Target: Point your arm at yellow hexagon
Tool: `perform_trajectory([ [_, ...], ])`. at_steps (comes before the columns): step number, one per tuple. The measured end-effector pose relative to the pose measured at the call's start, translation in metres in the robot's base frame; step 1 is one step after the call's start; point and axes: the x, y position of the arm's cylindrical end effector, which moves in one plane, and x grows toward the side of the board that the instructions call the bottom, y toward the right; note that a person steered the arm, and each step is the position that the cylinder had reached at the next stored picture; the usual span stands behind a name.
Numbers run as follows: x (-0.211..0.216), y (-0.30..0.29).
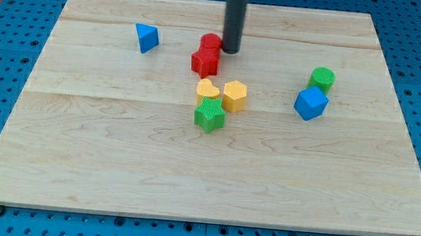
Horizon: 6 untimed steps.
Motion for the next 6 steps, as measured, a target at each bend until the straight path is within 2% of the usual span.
perform_trajectory([
  [2,-0.002,-0.005],
  [3,0.004,0.049],
  [5,0.073,0.086],
  [6,0.108,0.086],
])
